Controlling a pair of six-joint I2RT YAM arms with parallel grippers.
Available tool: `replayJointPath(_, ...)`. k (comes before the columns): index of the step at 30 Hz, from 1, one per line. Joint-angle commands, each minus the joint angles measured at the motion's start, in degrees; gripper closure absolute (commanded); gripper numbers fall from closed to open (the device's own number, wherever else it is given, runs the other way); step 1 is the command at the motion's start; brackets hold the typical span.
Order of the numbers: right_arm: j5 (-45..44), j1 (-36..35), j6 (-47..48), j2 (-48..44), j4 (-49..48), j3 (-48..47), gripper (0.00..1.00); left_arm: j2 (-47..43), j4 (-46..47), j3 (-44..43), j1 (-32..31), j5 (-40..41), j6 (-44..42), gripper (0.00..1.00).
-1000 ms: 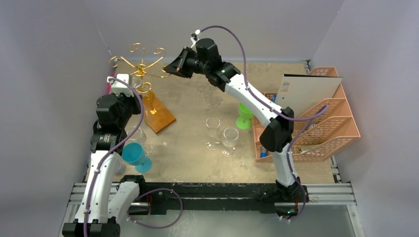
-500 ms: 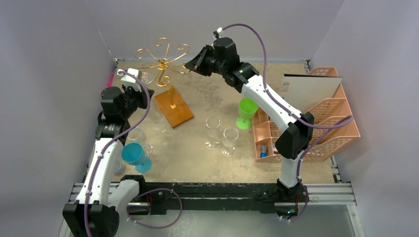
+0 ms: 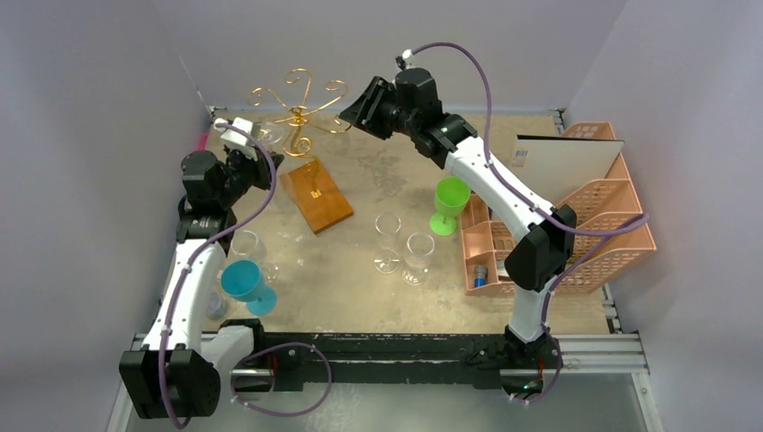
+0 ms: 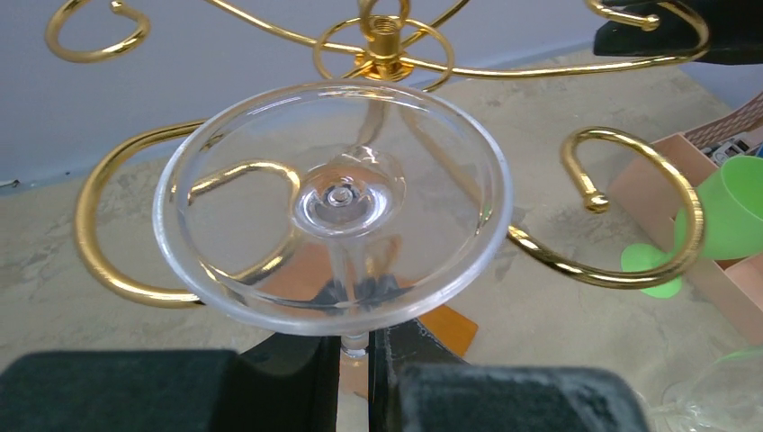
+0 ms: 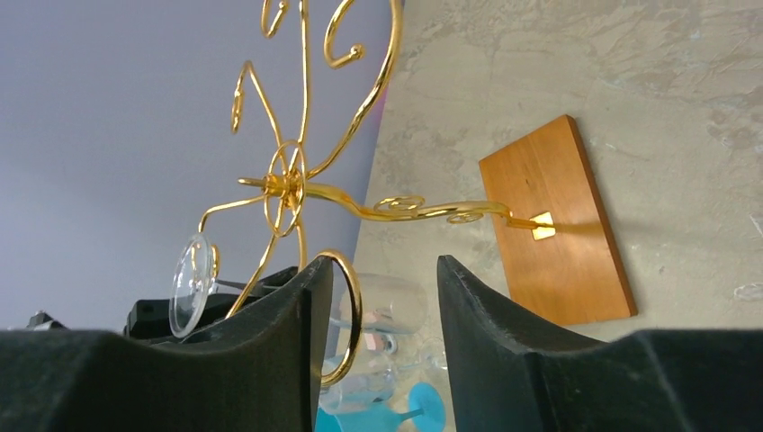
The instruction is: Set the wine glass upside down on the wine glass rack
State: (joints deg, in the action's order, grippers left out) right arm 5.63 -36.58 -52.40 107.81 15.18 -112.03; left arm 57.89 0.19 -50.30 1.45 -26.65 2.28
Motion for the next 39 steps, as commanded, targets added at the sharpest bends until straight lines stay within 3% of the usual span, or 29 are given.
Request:
replayJointPath(1,0.1,1.0,0.3,-3.7,-1.1,0.6,0.49,1.6,5.9,-3.2,4.8,-7.0,1.6,1.0)
replayJointPath(5,0.9,1.3,0.3,-4.7,-1.7,1.0,0.44,2.9,9.2,-3.3,11.0,-18.0,6.4,1.0)
replayJointPath(12,2.6,1.4,0.7,-4.9,-2.4,1.3,0.44,5.2,6.6,-6.0,11.7,-24.8,4.2,1.0)
replayJointPath(29,9.8,1.7,0.0,-5.7,-6.3,2.1,0.36,5.4,6.9,-4.1,12.1,-15.5,3.8,1.0)
replayJointPath(39,11.5,1.6,-1.0,-6.0,-8.5,3.1,0.36,8.1,9.9,-4.5,12.9,-16.3,2.8,1.0)
